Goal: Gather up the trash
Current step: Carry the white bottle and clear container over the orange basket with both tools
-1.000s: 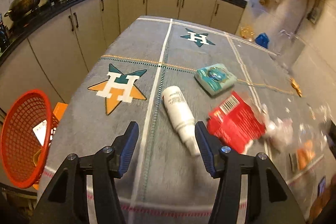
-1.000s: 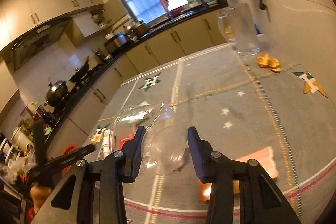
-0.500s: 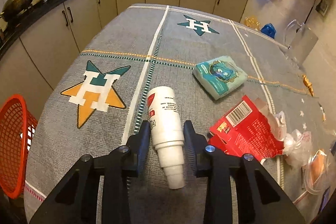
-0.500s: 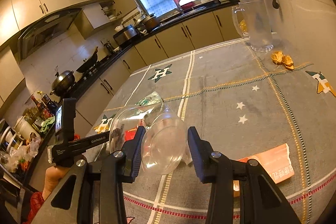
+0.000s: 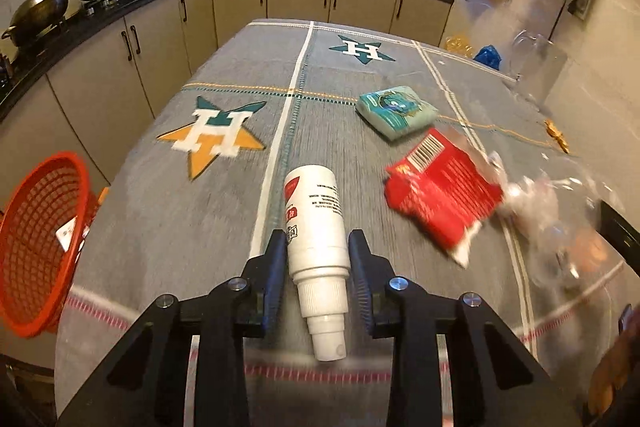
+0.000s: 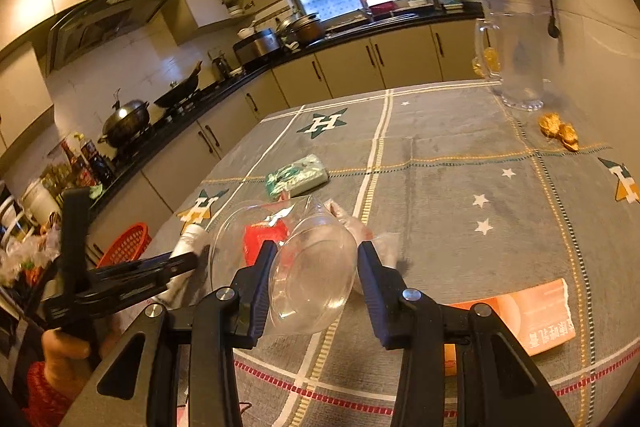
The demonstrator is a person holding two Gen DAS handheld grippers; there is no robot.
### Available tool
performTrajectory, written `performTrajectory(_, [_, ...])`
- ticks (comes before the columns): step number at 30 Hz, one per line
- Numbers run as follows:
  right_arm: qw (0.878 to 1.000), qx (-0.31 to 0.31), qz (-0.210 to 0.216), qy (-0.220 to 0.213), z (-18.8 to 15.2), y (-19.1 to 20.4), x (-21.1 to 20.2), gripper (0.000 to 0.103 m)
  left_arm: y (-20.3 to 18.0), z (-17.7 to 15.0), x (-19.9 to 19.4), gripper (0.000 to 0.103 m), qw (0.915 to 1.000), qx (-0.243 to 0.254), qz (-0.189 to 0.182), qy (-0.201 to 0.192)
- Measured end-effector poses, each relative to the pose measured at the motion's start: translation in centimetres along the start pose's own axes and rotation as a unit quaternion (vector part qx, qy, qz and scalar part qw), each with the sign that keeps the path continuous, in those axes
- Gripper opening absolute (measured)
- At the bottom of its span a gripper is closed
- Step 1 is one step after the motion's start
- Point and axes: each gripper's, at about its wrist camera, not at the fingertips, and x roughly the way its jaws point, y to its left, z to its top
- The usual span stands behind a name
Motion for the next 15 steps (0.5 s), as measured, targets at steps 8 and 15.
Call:
performTrajectory(8, [1.000, -0.008, 0.011, 0.016, -0.4, -0.2, 1.2, 0.044, 1.4, -2.1, -3.7, 0.030, 0.9996, -0.014, -0.004, -0.024])
performTrajectory(15, [1.000, -0.005, 0.022, 0.017, -0.4, -0.6, 1.3, 0.044, 1.4, -3.1, -4.7, 0.030, 0.9994, -0.018, -0.006, -0.029])
